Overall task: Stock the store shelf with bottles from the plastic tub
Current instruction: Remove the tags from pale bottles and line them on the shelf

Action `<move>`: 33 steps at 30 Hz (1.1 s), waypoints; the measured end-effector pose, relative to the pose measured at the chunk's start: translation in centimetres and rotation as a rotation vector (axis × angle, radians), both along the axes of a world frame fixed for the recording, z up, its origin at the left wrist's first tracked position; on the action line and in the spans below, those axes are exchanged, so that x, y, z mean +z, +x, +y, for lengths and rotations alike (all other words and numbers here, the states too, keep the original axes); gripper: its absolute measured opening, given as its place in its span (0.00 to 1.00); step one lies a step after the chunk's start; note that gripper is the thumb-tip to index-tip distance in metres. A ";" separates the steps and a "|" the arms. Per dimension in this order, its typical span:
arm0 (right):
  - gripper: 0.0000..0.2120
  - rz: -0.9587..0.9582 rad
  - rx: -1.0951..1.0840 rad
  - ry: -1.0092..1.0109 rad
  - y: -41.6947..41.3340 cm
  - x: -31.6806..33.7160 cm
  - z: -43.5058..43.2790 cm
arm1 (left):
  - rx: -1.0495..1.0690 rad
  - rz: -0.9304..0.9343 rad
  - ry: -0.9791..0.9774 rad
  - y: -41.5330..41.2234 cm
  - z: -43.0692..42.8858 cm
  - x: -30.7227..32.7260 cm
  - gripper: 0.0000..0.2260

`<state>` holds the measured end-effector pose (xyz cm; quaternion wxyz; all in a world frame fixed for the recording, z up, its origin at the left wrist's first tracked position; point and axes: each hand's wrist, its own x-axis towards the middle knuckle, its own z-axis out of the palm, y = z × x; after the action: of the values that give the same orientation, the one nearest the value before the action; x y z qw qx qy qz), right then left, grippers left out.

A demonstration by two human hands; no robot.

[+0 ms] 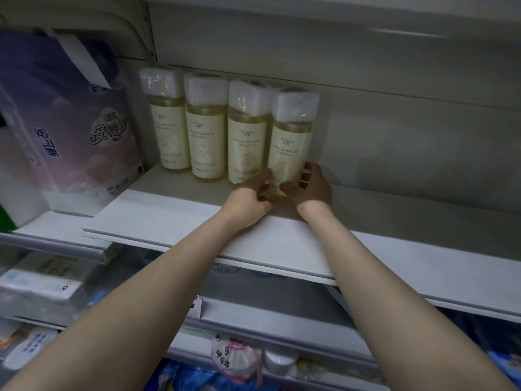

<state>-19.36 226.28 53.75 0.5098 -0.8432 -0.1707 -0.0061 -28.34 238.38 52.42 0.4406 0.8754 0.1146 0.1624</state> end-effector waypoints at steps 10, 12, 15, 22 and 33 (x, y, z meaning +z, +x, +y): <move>0.25 0.048 -0.094 0.069 -5.2 0.1 -0.3 | -0.052 -0.032 0.030 -3.6 0.0 1.0 0.29; 0.26 0.027 -0.106 0.043 -6.8 0.2 -0.3 | -0.042 -0.068 0.037 -5.1 0.1 1.0 0.27; 0.22 -0.013 -0.135 0.035 -9.9 0.4 0.0 | -0.080 -0.122 0.032 -7.8 0.6 0.9 0.26; 0.20 -0.074 -0.129 0.113 -18.3 -0.1 2.3 | -0.079 -0.184 -0.031 -15.5 2.9 0.8 0.22; 0.14 -0.131 -0.028 0.137 -31.0 -5.3 6.6 | -0.032 -0.195 -0.070 -28.2 7.5 -4.0 0.15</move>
<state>-50.36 232.90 48.42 0.5539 -0.8064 -0.1910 -0.0799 -56.55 245.87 48.40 0.4827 0.8411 0.0626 0.2356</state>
